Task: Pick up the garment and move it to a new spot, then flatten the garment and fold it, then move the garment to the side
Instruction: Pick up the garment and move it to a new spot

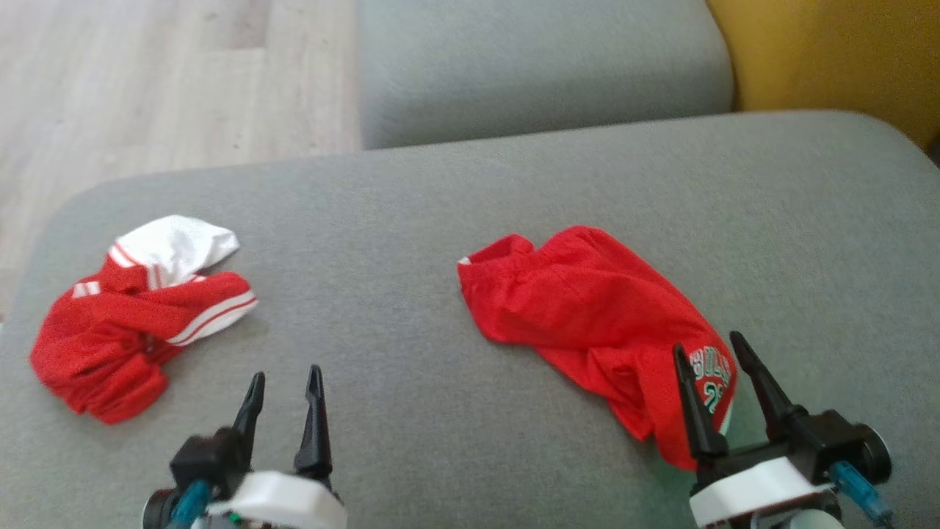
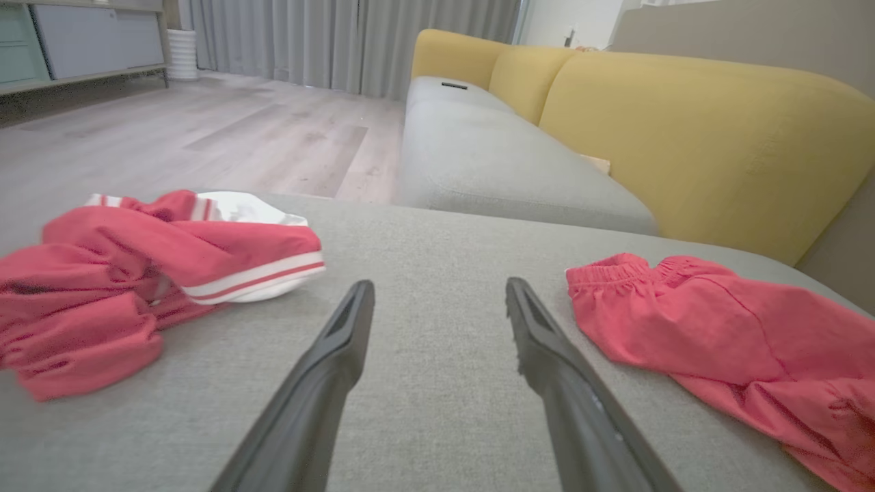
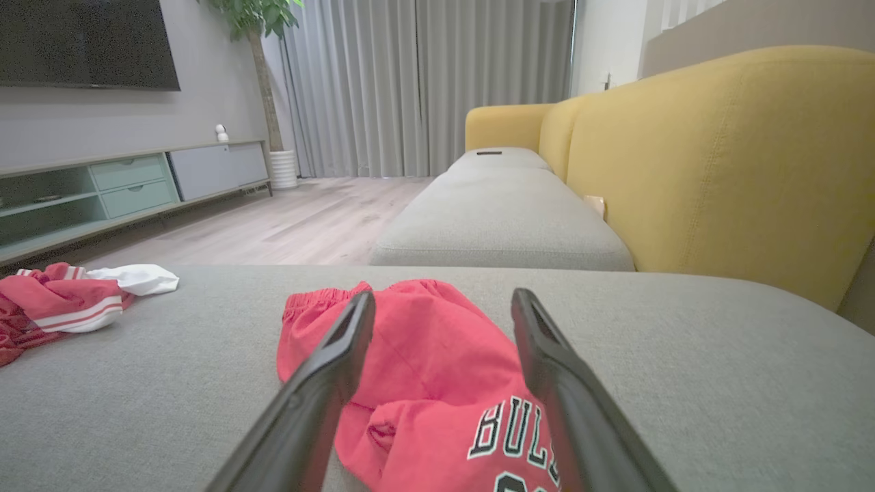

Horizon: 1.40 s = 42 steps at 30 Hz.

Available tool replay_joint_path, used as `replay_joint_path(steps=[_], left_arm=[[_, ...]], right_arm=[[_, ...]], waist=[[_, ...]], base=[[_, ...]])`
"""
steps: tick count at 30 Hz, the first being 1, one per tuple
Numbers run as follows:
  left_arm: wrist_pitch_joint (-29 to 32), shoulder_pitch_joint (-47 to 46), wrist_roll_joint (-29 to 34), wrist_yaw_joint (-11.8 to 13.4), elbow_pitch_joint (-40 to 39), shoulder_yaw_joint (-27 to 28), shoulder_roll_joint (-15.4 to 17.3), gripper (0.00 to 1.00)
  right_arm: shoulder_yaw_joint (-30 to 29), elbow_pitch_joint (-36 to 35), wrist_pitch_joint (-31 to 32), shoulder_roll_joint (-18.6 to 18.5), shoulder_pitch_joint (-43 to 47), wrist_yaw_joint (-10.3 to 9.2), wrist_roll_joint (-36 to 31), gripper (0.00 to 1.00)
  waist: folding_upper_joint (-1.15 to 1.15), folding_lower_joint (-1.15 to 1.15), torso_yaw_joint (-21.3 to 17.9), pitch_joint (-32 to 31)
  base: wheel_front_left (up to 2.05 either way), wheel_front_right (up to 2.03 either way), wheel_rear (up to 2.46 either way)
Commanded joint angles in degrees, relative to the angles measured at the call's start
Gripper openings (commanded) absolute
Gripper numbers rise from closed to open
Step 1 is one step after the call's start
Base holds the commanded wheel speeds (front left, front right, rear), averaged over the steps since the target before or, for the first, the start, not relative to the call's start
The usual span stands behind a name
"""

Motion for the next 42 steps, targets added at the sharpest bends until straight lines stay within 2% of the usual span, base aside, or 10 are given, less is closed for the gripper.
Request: replay_joint_path(steps=[1, 7, 15, 18, 21, 23, 29, 42], left_arm=[[-0.7, -1.1, 1.8, -0.6, -3.5, 3.0, -0.6, 1.00], [-0.7, 5.0, 8.0, -3.4, -7.6, 5.0, -1.3, 1.00], [-0.7, 9.2, 8.3, -3.2, -10.3, 5.6, -1.6, 1.00], [-0.7, 9.3, 7.3, -2.3, -10.6, 4.8, -1.7, 1.00], [-0.7, 8.9, 7.5, -1.6, -10.6, 3.7, -1.7, 1.00], [-0.7, 8.8, 7.6, -1.2, -10.6, 3.1, -1.7, 1.00], [-0.7, 8.2, 8.2, -0.8, -9.6, 1.3, -1.7, 1.00], [-0.7, 6.7, 8.2, -0.8, -8.6, 1.2, -1.7, 1.00]], right_arm=[[0.6, -1.6, -0.3, -0.5, -1.4, -0.04, -0.4, 1.00], [1.5, -1.2, -0.3, -1.8, 0.7, -0.04, -0.5, 1.00], [8.1, -1.4, -0.3, -4.0, 3.3, -0.04, 1.1, 1.00], [5.4, -1.8, -0.3, -2.8, 3.6, -0.04, 1.1, 1.00], [-2.3, -2.5, -0.3, -0.5, 3.8, -0.04, 0.0, 1.00], [-5.4, -3.0, -0.3, 0.4, 4.0, -0.04, -0.5, 1.00], [-1.9, -2.0, -0.3, 0.9, 4.7, -0.04, -0.6, 1.00], [-0.4, -1.5, -0.3, 0.9, 5.5, -0.04, 0.7, 1.00]], waist=[[0.00, 0.00, 1.6, -1.6], [0.00, 0.00, 2.5, -3.5], [0.00, 0.00, 2.1, -4.7], [0.00, 0.00, 2.2, -4.7], [0.00, 0.00, 2.5, -4.7], [0.00, 0.00, 2.6, -4.7], [0.00, 0.00, 2.3, -4.9], [0.00, 0.00, 1.9, -5.6]], base=[[0.00, 0.00, 0.00], [0.00, 0.00, 0.00], [0.00, 0.00, 0.00], [0.00, 0.00, 0.00], [0.00, 0.00, 0.00], [0.00, 0.00, 0.00], [0.00, 0.00, 0.00], [0.00, 0.00, 0.00]])
